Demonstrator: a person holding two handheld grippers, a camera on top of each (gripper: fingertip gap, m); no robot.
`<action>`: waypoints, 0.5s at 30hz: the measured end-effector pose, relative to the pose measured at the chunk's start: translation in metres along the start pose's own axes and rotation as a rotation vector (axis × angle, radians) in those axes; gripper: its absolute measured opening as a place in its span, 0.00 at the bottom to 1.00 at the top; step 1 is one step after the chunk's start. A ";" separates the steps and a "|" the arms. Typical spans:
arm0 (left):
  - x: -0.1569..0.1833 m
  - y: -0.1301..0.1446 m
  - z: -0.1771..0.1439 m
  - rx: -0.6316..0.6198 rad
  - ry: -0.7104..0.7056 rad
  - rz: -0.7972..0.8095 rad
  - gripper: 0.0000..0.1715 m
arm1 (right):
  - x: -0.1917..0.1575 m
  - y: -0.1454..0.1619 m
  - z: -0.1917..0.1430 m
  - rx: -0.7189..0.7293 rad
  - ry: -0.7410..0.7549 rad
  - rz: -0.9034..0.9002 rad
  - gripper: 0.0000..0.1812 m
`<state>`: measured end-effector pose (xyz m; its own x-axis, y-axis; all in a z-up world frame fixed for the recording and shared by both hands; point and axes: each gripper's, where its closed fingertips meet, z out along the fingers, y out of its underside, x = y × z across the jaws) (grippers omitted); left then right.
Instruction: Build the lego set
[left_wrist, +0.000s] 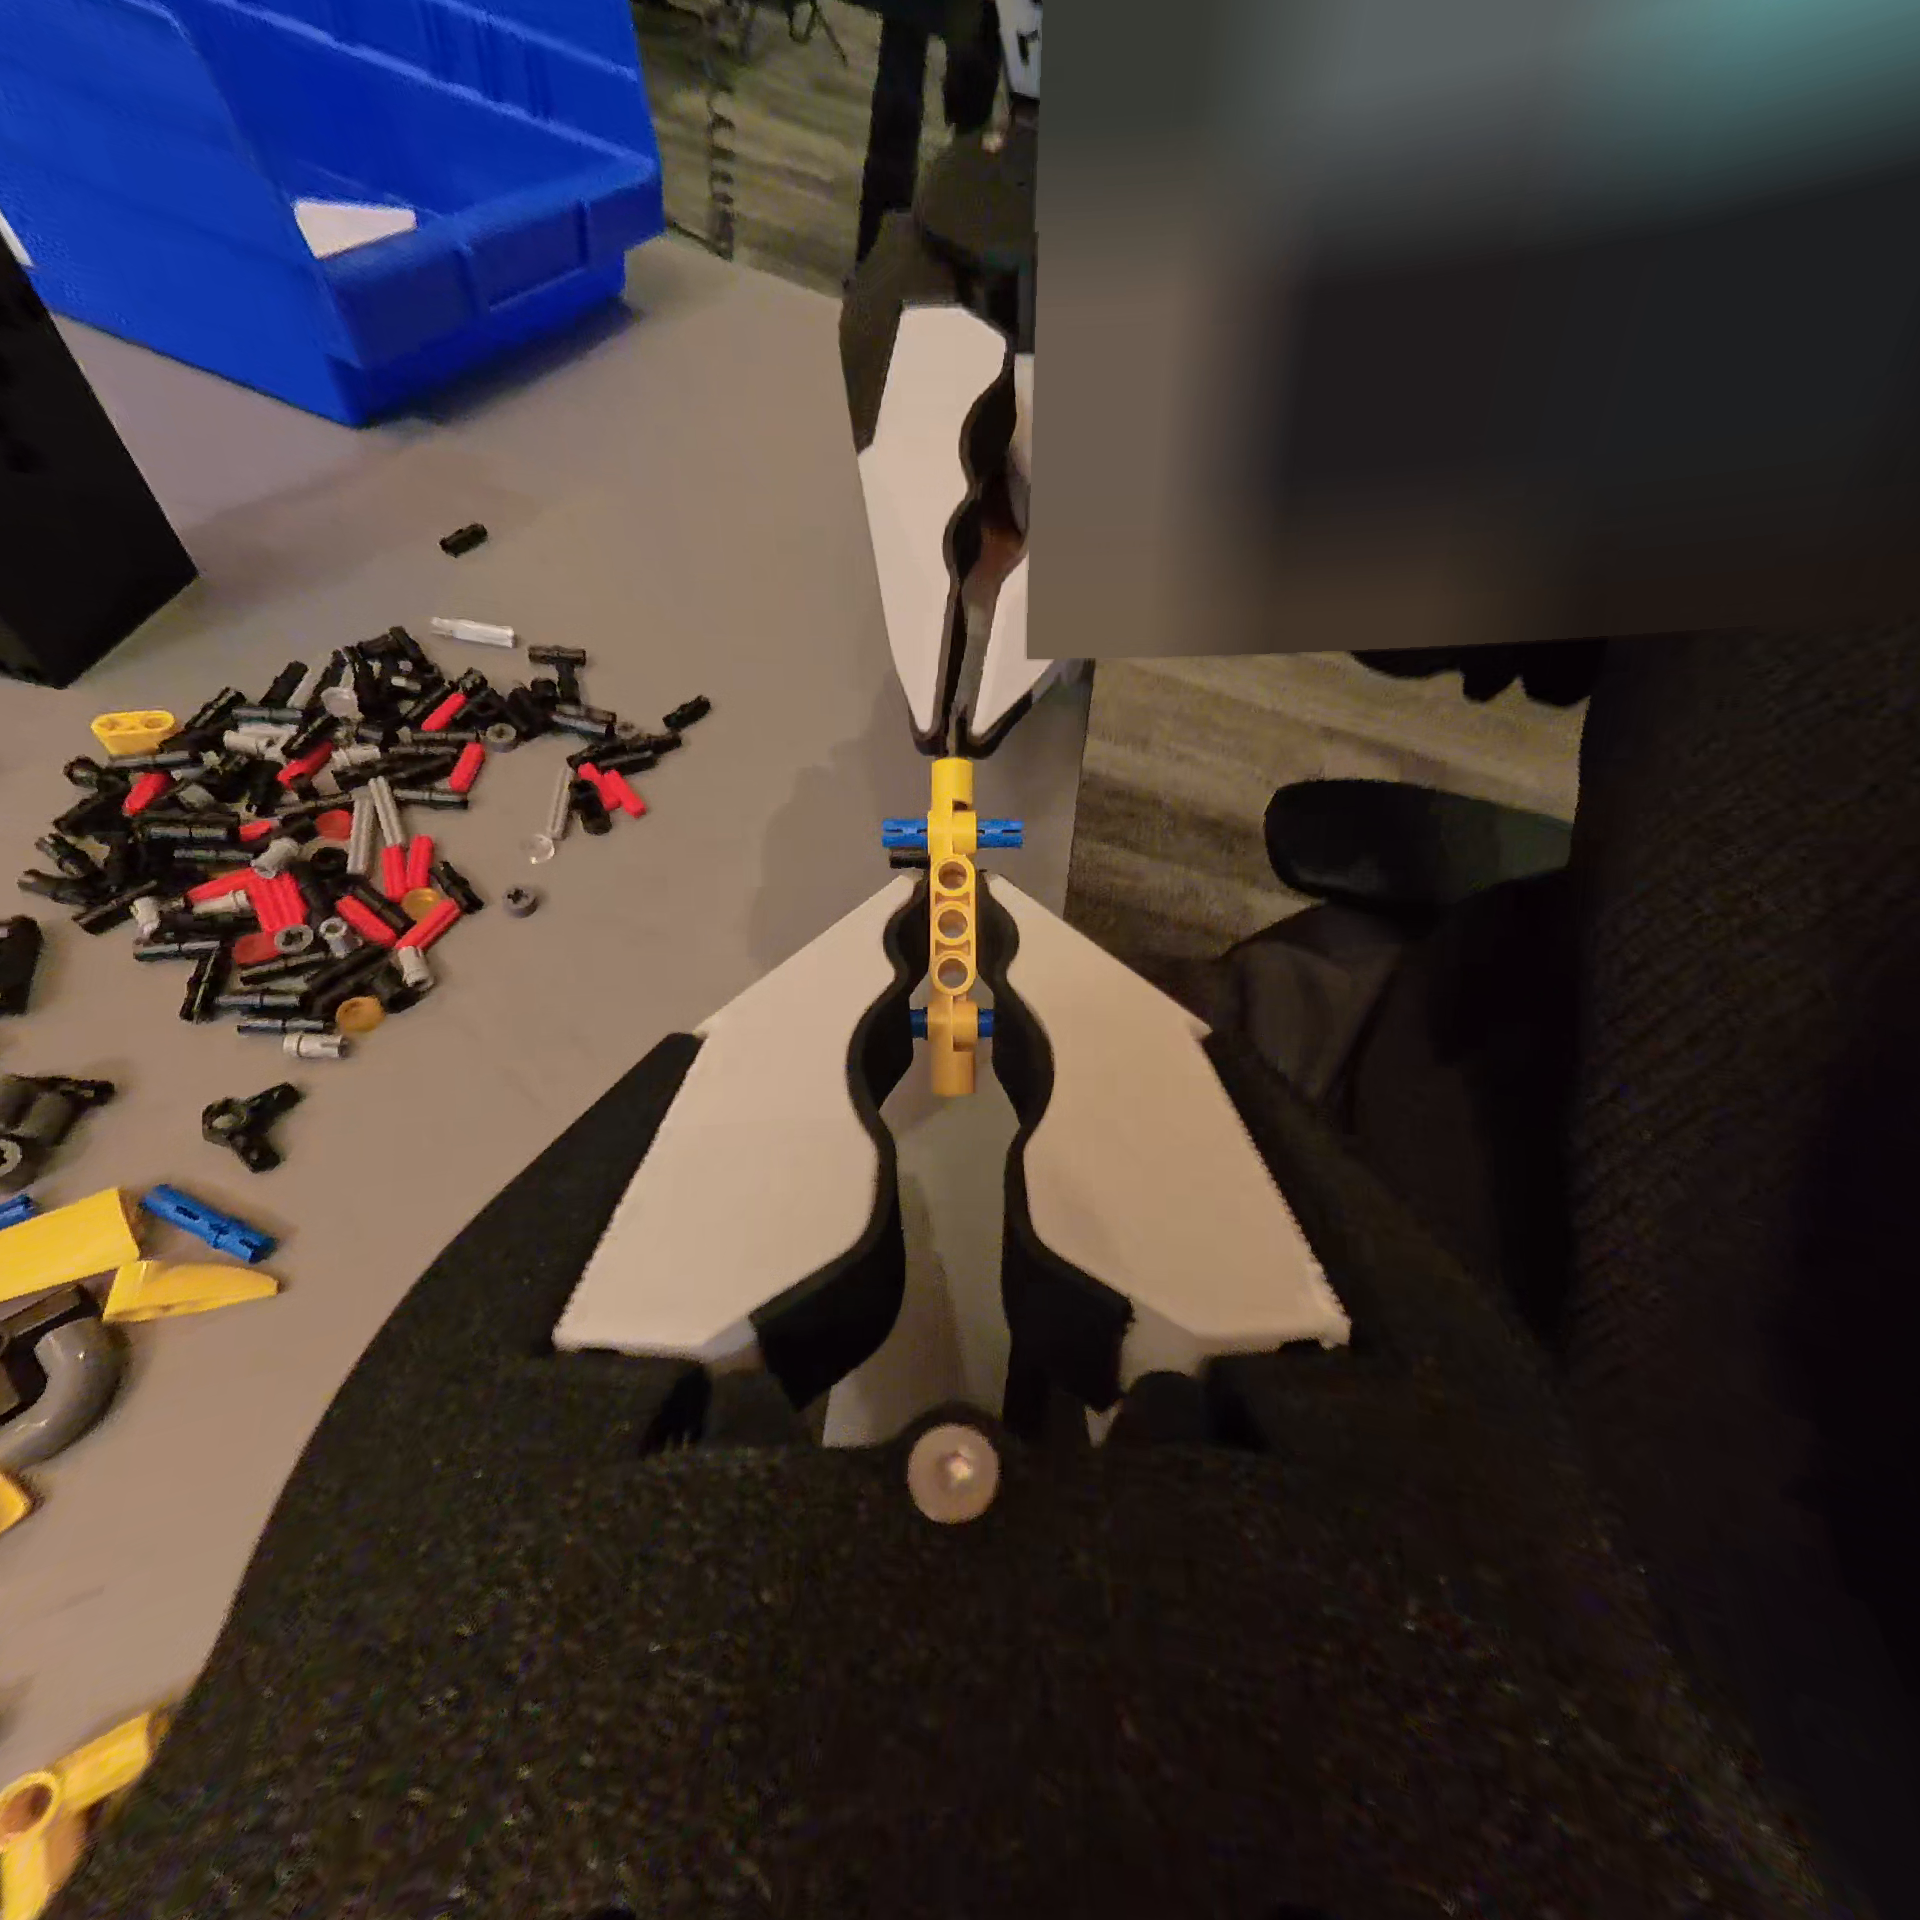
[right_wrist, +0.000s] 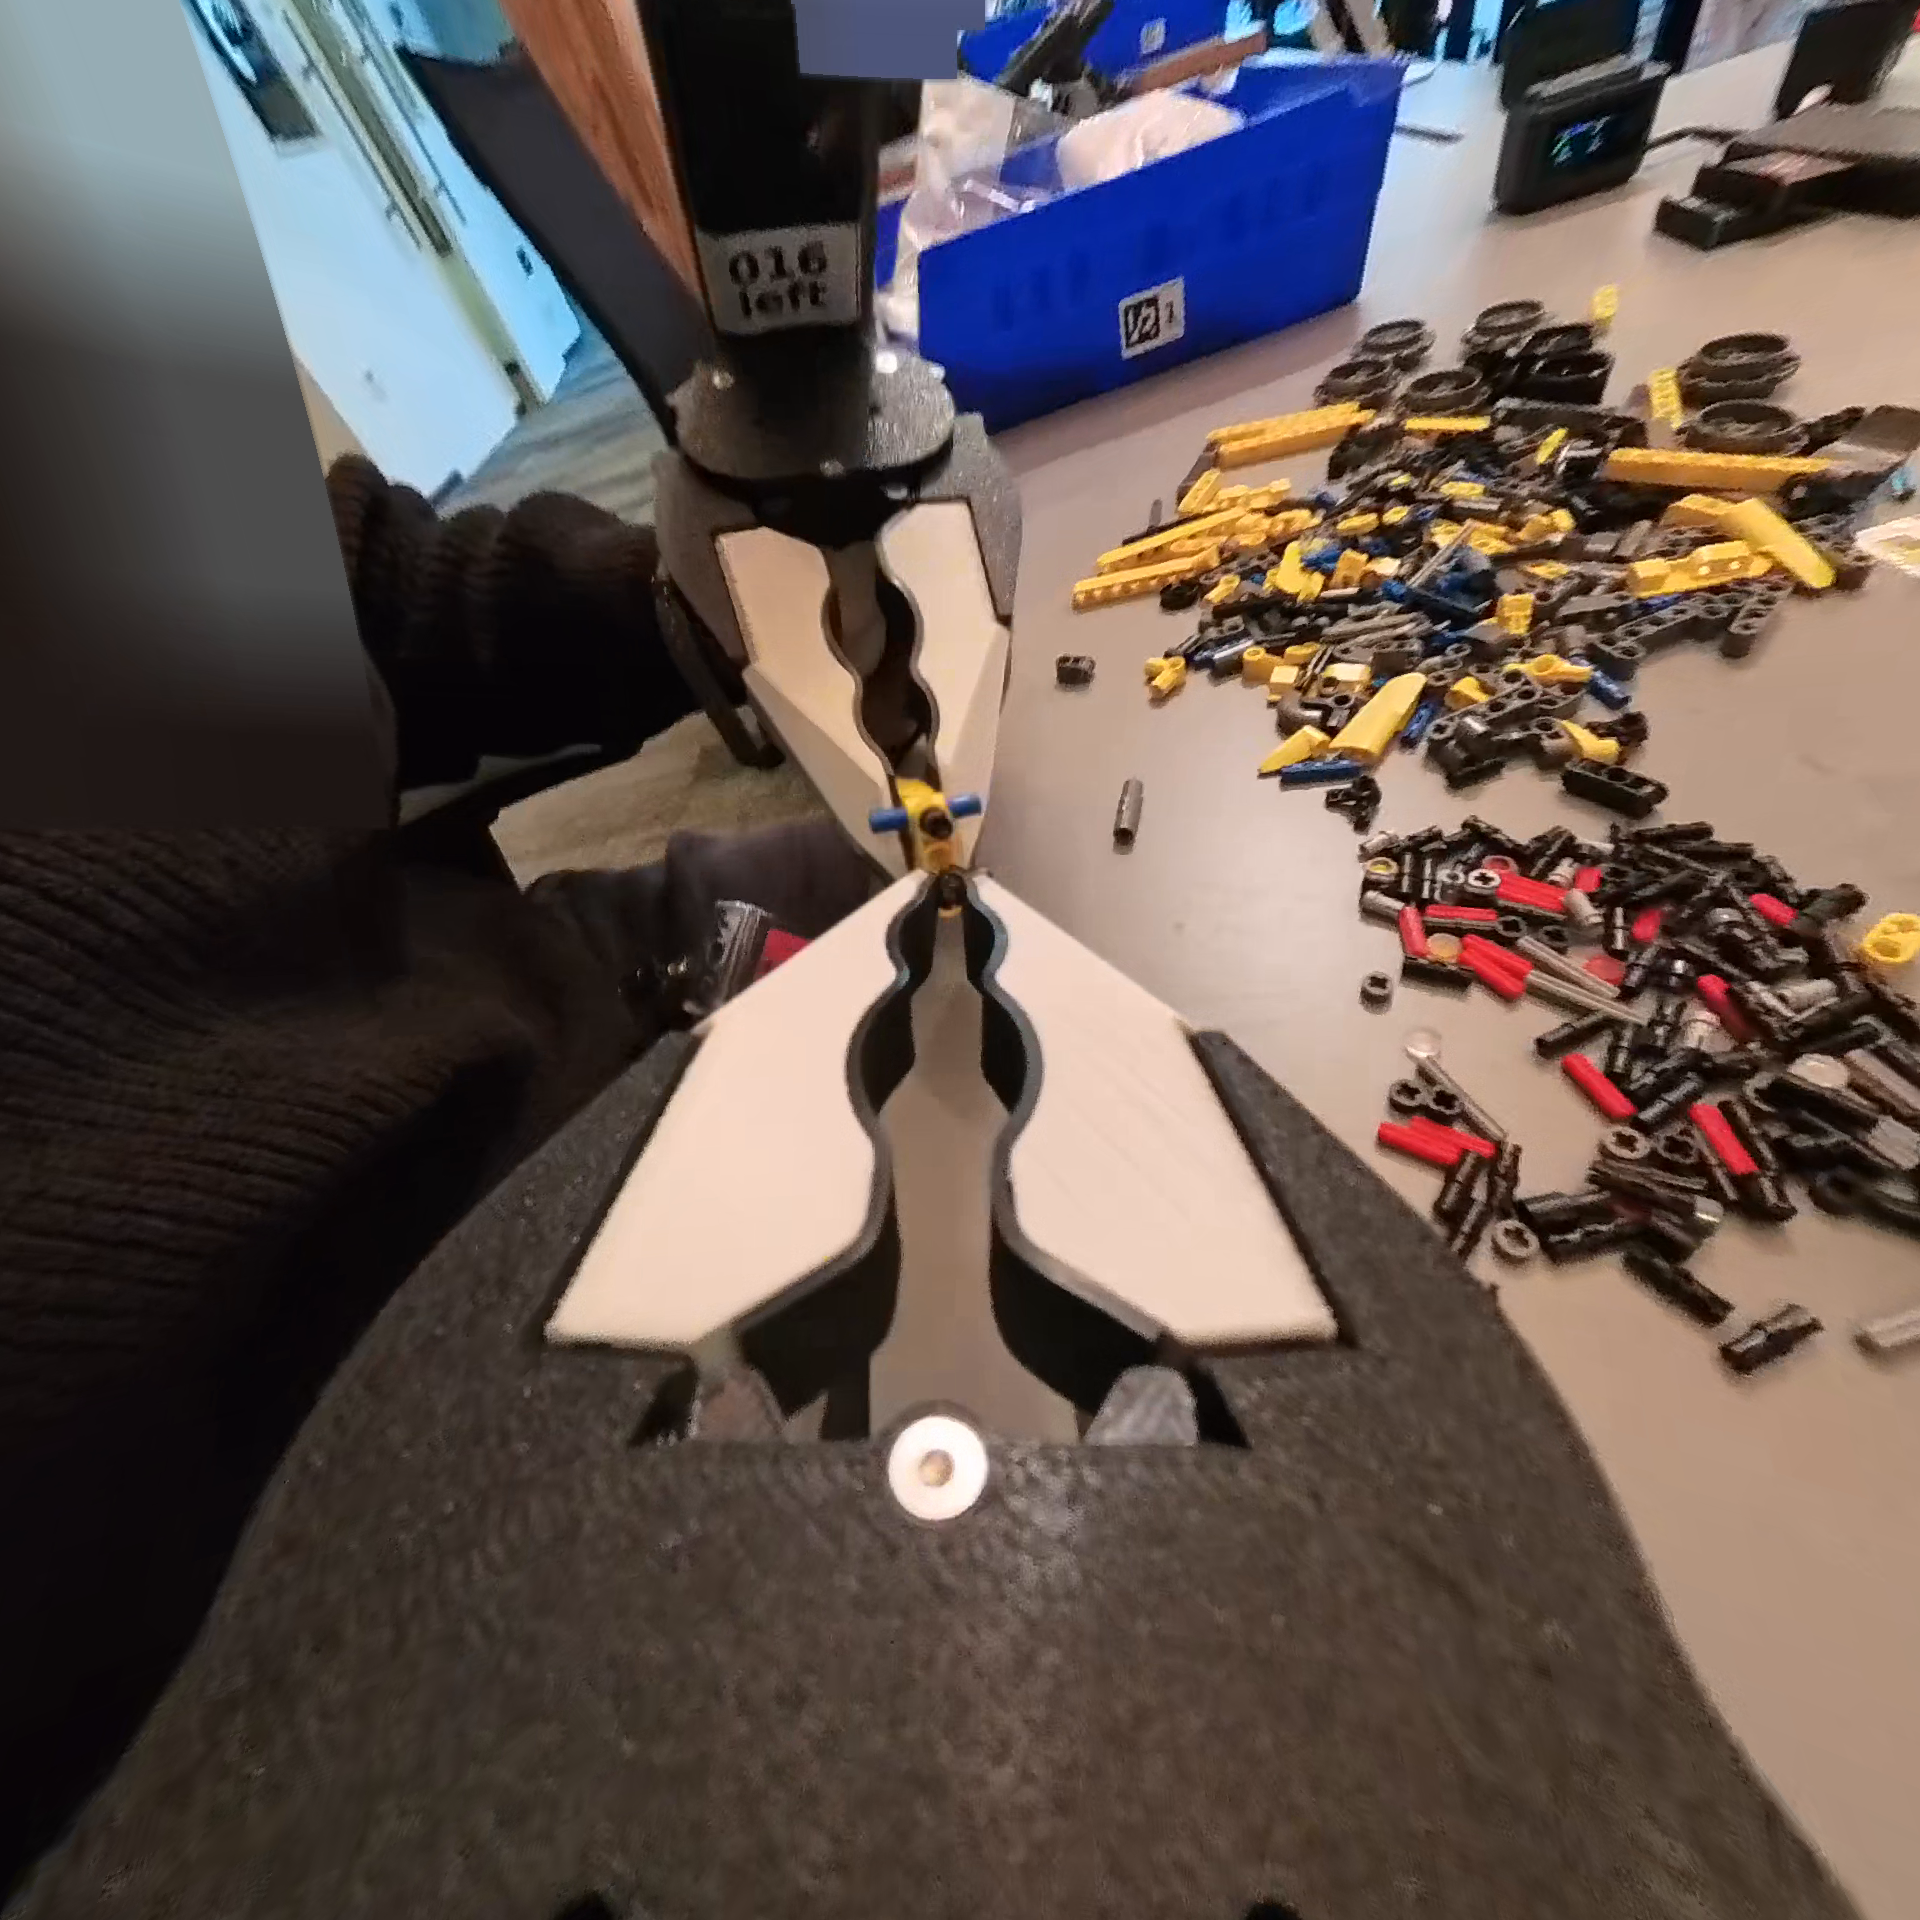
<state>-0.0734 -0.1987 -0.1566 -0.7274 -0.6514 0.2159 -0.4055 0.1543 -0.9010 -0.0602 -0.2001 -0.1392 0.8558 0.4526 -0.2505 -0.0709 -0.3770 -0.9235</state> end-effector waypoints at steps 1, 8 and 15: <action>-0.002 0.003 0.001 -0.014 -0.007 0.001 0.04 | 0.001 0.003 0.001 -0.014 -0.005 0.000 0.02; -0.005 0.003 0.001 0.003 0.006 -0.039 0.04 | 0.005 0.009 0.002 0.009 -0.056 0.068 0.02; -0.004 0.004 0.003 -0.011 0.010 -0.027 0.04 | 0.004 0.011 0.002 0.025 -0.098 0.118 0.02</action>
<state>-0.0704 -0.1980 -0.1626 -0.7215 -0.6481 0.2436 -0.4309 0.1449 -0.8907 -0.0589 -0.2010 -0.1507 0.7867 0.4834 -0.3840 -0.1822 -0.4124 -0.8926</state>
